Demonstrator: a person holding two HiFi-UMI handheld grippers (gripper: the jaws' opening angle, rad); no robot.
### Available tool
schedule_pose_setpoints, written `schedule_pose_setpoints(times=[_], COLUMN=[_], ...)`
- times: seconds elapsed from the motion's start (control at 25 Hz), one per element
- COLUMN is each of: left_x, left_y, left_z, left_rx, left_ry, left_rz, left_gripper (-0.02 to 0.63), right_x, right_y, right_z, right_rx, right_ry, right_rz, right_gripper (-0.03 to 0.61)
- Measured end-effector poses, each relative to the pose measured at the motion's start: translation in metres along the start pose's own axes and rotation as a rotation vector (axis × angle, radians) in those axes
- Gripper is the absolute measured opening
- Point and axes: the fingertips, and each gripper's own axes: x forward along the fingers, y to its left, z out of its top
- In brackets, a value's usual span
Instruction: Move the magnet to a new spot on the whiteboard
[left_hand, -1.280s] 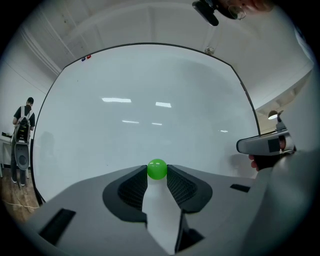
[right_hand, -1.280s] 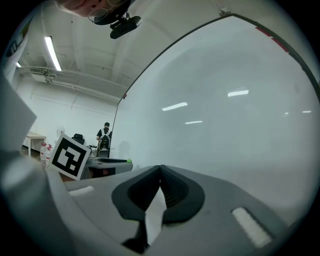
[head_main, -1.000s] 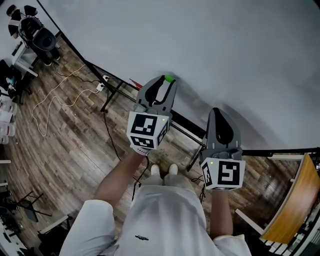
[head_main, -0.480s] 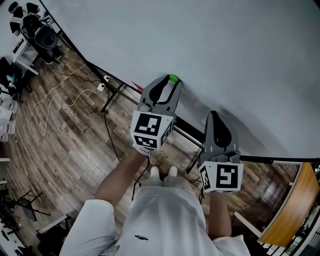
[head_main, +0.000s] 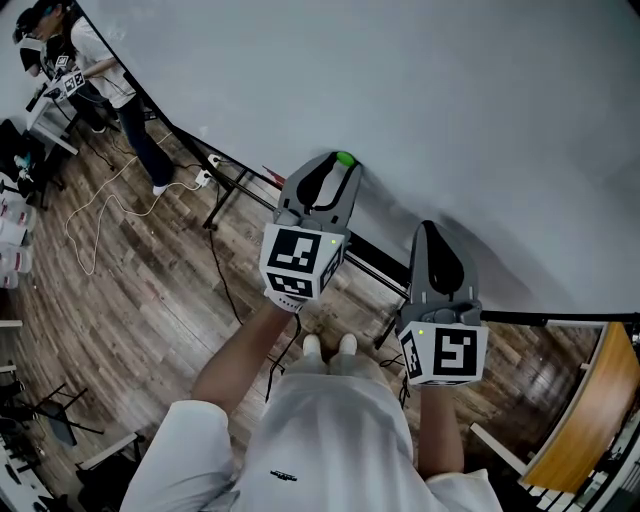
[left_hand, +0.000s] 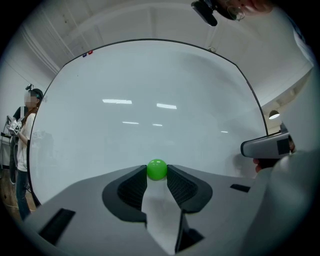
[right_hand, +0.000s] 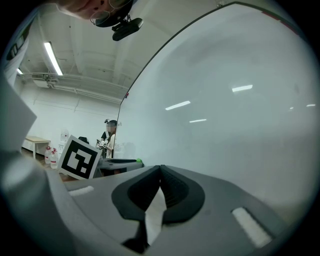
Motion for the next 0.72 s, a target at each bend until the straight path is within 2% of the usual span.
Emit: schedule_pose_setpoints(times=[0.72], left_x=[-0.032], left_y=[-0.01], left_z=[0.02], left_rx=[0.017], left_ry=[-0.037], left_rz=[0.023], left_gripper=[0.121], right_x=[-0.023], right_y=[0.002], right_z=[0.018], right_rx=[-0.008], right_ry=[-0.042], right_rz=[-0.007], right_gripper=[0.011])
